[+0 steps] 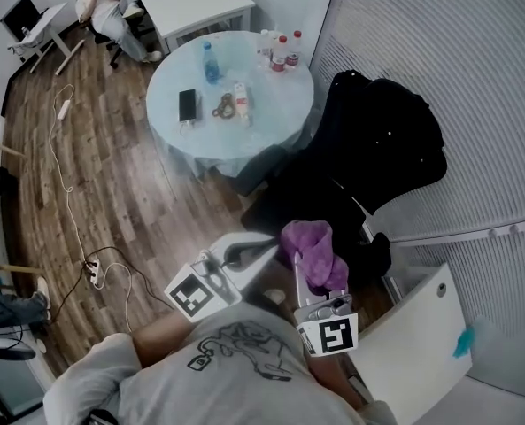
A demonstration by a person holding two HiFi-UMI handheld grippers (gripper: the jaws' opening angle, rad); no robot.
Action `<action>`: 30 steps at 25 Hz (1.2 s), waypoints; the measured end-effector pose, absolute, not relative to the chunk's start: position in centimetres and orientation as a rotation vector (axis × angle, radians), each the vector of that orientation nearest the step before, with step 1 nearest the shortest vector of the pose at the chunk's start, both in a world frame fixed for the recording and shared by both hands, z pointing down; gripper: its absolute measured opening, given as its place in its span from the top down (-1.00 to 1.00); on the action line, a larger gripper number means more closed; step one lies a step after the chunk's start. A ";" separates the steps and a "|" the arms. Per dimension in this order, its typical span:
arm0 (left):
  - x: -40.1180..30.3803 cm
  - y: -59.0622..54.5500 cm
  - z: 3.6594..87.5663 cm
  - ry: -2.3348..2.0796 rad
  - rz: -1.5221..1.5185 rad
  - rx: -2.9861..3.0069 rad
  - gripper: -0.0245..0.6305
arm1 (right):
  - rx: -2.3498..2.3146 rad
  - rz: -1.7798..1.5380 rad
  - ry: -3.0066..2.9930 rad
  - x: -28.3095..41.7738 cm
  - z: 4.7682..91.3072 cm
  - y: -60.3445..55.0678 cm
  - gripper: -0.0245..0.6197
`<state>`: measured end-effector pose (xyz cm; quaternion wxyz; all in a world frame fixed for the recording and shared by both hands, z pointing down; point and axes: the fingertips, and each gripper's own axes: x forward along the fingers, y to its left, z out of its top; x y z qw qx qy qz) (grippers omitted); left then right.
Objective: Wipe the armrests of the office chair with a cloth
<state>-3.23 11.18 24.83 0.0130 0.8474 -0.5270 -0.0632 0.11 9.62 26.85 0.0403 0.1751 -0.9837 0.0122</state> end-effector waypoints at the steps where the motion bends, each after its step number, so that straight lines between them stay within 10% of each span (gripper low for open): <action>1: -4.3 11.4 24.9 -1.657 -0.186 2.640 0.94 | 0.518 0.036 -3.015 -1.0 26.9 9.8 0.82; 30: -24.3 11.3 27.5 -1.915 -0.152 2.448 0.92 | 0.249 -0.001 -2.972 -21.1 29.8 8.6 0.82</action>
